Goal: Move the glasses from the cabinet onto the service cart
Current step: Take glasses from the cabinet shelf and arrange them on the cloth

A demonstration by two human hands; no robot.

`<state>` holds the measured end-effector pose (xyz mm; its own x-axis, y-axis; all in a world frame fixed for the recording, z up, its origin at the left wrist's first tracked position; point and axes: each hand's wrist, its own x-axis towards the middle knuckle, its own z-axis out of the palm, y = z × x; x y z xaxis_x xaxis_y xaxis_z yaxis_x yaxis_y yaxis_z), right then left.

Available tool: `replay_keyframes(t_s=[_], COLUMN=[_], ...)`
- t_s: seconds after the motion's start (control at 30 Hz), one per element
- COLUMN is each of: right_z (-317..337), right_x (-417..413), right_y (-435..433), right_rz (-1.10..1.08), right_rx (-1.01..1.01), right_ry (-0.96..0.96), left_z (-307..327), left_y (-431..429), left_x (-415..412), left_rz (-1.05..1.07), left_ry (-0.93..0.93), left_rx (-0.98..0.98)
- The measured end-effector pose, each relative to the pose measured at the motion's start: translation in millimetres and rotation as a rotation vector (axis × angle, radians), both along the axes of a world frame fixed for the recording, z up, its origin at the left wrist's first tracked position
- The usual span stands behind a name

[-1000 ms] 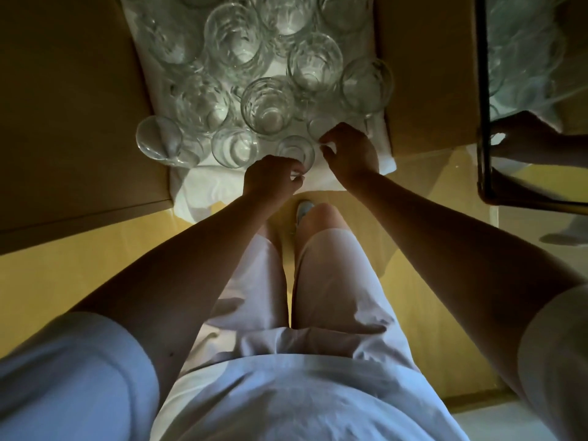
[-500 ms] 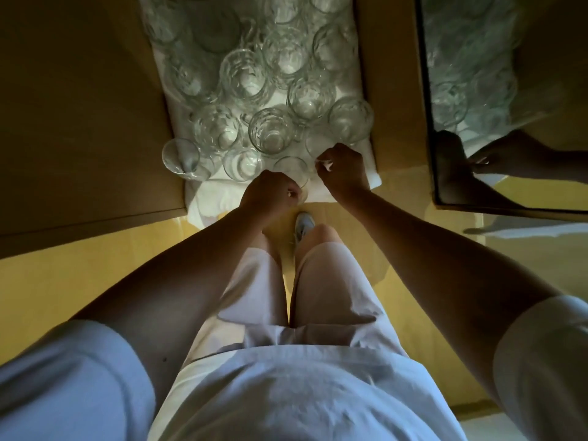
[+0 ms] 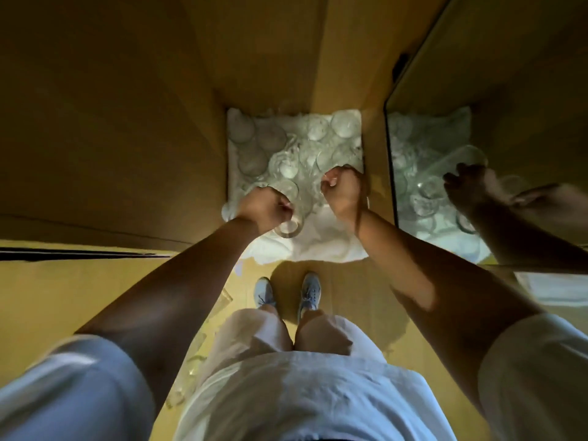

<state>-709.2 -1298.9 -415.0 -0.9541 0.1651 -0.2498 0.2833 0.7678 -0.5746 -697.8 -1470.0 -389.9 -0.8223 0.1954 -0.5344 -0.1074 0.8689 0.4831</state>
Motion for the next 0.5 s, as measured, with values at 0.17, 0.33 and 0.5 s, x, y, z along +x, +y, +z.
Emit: replay_keyframes(t_s=[0.17, 0.33, 0.5], right_z=[51, 111, 139], right_x=[-23, -45, -63], right_y=[-8, -14, -13], right_rz=[-0.095, -0.447, -0.568], right_rx=[-0.297, -0.872, -0.916], right_ry=[0.012, -0.047, 0.132], left_z=[54, 98, 133], left_y=[-16, -31, -28], left_x=[-21, -42, -55], left_rz=[0.108, 0.104, 0.203], left_ry=[0.100, 0.257, 0.373], left_rx=[0.006, 0.051, 0.169])
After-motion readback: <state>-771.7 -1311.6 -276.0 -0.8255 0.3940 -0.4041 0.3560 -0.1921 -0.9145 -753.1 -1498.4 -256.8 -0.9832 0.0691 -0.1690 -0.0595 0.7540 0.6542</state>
